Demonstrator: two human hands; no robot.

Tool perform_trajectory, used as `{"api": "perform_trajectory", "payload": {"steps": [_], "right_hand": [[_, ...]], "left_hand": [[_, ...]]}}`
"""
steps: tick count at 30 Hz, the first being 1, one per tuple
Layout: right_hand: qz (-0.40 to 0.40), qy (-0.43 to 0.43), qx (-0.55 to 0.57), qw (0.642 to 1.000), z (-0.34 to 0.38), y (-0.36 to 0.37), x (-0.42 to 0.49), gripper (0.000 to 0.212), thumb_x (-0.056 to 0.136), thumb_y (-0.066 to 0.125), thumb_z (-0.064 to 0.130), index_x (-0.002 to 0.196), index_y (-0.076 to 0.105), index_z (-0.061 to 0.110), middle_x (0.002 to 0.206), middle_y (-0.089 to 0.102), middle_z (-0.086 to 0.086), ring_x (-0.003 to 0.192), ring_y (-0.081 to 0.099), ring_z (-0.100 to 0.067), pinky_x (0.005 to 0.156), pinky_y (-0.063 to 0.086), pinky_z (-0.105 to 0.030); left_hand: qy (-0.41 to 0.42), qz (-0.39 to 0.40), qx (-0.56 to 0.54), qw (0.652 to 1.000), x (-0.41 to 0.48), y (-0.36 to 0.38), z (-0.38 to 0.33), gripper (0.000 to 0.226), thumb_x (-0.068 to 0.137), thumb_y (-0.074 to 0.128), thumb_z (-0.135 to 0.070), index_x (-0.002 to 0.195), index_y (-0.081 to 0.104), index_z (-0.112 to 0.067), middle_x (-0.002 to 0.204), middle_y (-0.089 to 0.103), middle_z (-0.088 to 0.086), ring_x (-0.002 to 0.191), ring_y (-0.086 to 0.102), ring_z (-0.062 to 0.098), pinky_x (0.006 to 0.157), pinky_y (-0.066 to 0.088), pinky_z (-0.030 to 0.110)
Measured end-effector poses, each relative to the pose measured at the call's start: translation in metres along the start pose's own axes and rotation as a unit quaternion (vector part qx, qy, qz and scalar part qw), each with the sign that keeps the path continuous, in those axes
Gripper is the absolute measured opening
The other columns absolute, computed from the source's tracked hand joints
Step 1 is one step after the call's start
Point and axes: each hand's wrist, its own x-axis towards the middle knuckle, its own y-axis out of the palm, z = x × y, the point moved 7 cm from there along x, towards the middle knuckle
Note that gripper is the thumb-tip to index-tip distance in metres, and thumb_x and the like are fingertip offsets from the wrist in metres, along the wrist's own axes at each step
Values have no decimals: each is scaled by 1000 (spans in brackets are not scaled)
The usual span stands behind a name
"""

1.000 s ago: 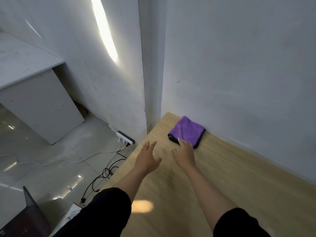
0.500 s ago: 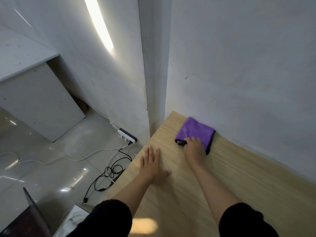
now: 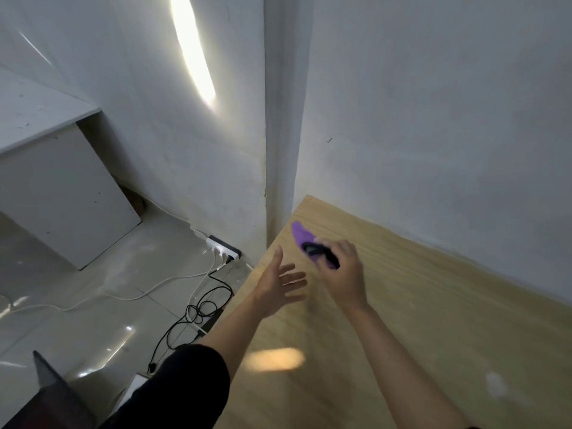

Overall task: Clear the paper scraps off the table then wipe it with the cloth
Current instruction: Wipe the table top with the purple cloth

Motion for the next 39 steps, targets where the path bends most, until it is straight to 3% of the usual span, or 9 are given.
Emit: {"api": "perform_trajectory", "payload": {"steps": [4,8,11,13,17,20,26,31,39], "right_hand": [[96,-36,23,994,29,24,-63,29,66,48,17,81,72,24,91,64,7,94,48,-8,90,35,-14],[-14,189,94,977,-1,16,-106,35,69,52,35,98,68,27,111,58,5,107,45,-6,99,32,-18],[-2,411,263,873,-25,32,-131,43,75,69,41,111,60,19,110,65,2,100,61,-15,89,50,-33],[39,449,274,850,-29,41,-145,31,77,73,28,102,65,12,100,71,-6,87,67,-20,76,55,-34],[33,379,125,916,-22,41,-156,20,84,65,19,101,60,11,99,67,-6,85,62,-20,68,49,-23],[60,310,47,948,-7,48,-164,20,90,57,21,108,56,13,102,63,0,92,57,-19,77,40,-26],[70,223,-16,972,3,63,-190,24,93,49,14,116,55,12,111,60,-9,101,57,-27,77,38,-25],[65,215,-160,961,5,64,-198,63,83,54,2,141,33,17,132,40,-15,114,46,-32,89,43,-38],[242,-22,-269,932,24,120,-231,51,87,40,36,136,44,21,145,40,-7,135,33,-24,109,21,-44]], "left_hand": [[-21,53,-30,998,-35,4,2,44,92,41,-43,84,60,-4,62,67,12,54,64,22,57,55,31],[-62,63,20,996,-62,-18,28,19,77,55,-13,94,61,-6,79,71,15,71,67,29,74,55,41],[-91,65,37,993,-79,-35,48,36,71,65,-17,104,61,-6,97,71,16,87,66,33,83,52,44],[-84,60,50,993,-89,-43,56,33,74,69,-24,104,66,-8,102,71,15,92,67,32,83,54,43],[32,-56,141,988,-93,-82,57,56,61,80,-39,106,66,-9,100,72,9,92,68,26,79,57,35],[92,-113,215,966,-106,-100,58,34,76,71,-39,92,67,-10,88,71,10,77,68,22,66,55,29],[154,-190,445,862,-118,-123,67,42,78,66,-43,60,40,-17,64,44,-3,57,39,11,48,29,18],[159,-201,462,849,-117,-147,77,26,82,66,-35,91,67,-11,90,61,7,80,59,21,70,44,24],[245,-301,507,770,-124,-171,62,28,88,44,-24,101,65,-11,104,60,9,101,51,27,88,42,37]]}}
